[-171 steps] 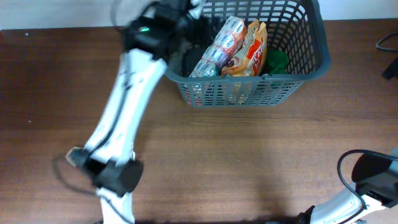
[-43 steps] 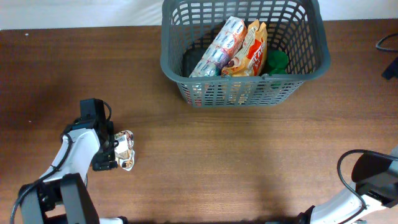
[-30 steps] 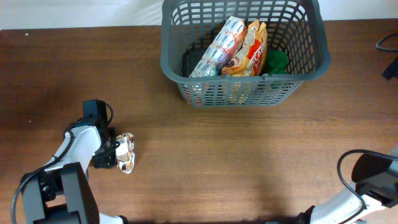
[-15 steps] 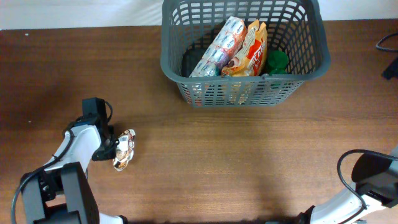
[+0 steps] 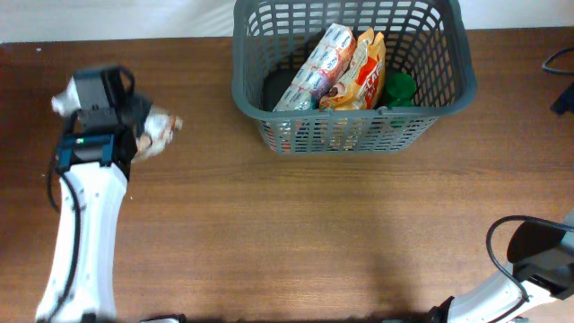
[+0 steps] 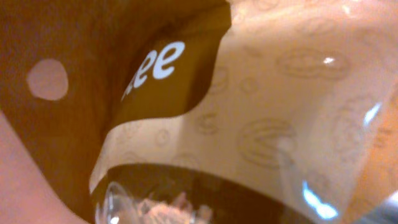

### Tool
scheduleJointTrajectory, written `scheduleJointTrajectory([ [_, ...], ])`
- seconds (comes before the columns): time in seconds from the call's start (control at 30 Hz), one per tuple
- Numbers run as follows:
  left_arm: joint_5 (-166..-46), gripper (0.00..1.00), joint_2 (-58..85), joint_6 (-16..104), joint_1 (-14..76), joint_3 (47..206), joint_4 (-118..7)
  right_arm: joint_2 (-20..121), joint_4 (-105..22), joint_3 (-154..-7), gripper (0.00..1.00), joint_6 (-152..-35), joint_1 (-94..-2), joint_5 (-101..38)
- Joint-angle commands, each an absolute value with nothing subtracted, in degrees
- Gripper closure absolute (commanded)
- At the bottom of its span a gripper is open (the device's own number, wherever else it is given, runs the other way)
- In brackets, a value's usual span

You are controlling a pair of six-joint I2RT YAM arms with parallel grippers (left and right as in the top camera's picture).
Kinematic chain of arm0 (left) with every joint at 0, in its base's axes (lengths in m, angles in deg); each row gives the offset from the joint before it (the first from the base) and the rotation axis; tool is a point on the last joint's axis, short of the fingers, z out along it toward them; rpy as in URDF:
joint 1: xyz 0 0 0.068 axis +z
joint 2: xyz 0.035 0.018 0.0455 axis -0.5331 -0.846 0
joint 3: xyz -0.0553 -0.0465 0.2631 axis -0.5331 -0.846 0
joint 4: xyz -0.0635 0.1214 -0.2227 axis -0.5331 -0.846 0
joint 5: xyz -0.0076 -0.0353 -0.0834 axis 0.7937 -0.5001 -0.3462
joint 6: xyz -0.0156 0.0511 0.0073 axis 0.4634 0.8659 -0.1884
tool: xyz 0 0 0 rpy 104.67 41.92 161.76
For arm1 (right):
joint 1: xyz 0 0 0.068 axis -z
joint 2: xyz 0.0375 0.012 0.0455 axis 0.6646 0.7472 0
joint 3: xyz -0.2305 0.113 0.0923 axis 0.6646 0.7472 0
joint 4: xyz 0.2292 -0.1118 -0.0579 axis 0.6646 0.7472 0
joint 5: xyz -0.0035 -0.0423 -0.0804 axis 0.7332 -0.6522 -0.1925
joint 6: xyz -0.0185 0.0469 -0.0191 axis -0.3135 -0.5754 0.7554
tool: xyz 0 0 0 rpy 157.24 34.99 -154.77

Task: Pack container
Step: 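Lift the wrapper and carry it over the basket with the left gripper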

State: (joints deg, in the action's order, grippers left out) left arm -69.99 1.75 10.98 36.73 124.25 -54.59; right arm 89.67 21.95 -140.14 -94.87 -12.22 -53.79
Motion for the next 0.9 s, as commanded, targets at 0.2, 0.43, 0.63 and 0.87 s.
scheduleJointTrajectory([
  [0.2, -79.1, 0.98, 4.0, 26.8, 16.4, 135.2, -31.0, 89.6, 21.9, -139.9, 0.01, -95.6, -12.0, -54.7],
  [0.43, -79.1, 0.98, -2.9, 25.8, 9.1, 135.6, -18.0, 89.6, 21.9, -139.9, 0.01, -95.6, -12.0, -54.7],
  [0.63, -79.1, 0.98, -12.5, 25.4, 7.5, 141.8, -16.2, 89.6, 22.0, -139.9, 0.01, -95.6, -12.0, -54.7],
  [0.87, -79.1, 0.98, -21.6, 25.4, 5.9, 150.8, -21.2, 89.6, 21.9, -139.9, 0.01, -95.6, -12.0, -54.7],
])
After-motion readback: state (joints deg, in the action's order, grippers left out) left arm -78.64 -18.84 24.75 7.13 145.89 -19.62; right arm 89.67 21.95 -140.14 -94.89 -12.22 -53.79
